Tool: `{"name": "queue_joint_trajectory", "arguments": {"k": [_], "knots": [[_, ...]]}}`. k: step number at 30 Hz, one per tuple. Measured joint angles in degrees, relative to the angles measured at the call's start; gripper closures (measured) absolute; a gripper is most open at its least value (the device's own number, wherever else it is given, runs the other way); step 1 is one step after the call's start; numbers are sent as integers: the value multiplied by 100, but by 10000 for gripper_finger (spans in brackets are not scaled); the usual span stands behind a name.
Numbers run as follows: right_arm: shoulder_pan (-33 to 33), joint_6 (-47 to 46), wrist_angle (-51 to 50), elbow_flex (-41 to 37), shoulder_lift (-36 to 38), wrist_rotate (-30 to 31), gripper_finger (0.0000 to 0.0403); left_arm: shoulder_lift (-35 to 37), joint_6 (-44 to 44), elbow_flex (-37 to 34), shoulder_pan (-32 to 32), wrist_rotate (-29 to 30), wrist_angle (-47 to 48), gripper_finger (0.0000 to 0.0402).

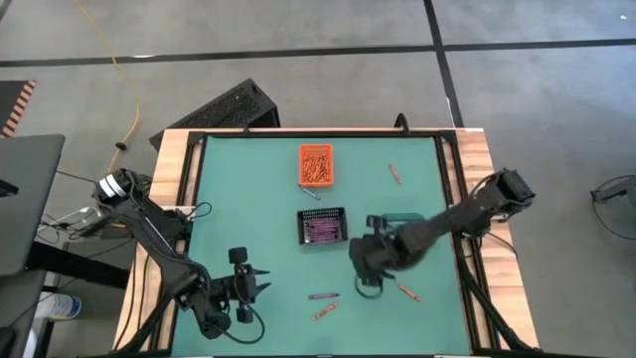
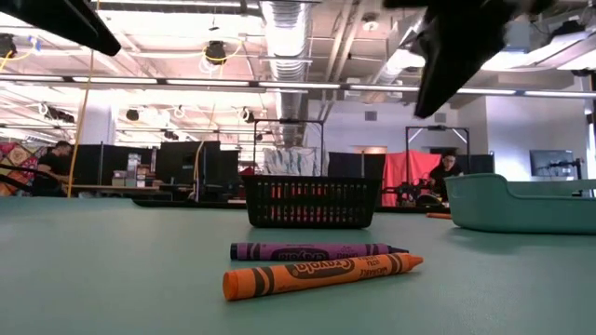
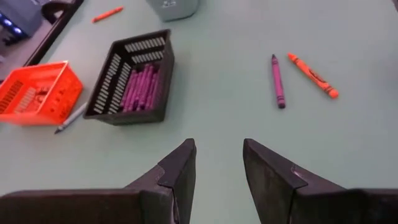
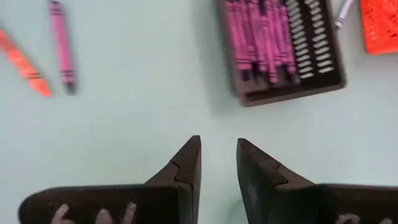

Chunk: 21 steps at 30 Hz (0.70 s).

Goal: Sort crayons
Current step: Put the orange crayon into the orange bin

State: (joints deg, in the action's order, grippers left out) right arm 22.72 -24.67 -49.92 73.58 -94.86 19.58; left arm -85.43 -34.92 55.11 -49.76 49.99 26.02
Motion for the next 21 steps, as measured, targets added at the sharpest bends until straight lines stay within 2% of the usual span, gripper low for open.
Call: {"name": "queue_joint_trajectory", "arguments": {"k": [3,6,12,14,18,21], "knots": [[407,-468,133,0,10,288,308,-268,204,0,14,120,-300,278],[730,-821,286,2,-32,259,308,-612,433,0,100,114,-791,278],[1411,-1582,149,2,-79,-414,308,-1141,1313,-2,335,-732,-1970,278],[1621,-2317,-36,2,-79,-458,308,-1221,1640,-2,416,-979,-2307,278],[2008,-4362,-868,6,-176,-569,307,-1224,1834,-2,589,-1305,-2613,278],[2241,-4942,-1341,-2,-352,-791,294,-1211,1969,-2,660,-1372,-2720,278]]}}
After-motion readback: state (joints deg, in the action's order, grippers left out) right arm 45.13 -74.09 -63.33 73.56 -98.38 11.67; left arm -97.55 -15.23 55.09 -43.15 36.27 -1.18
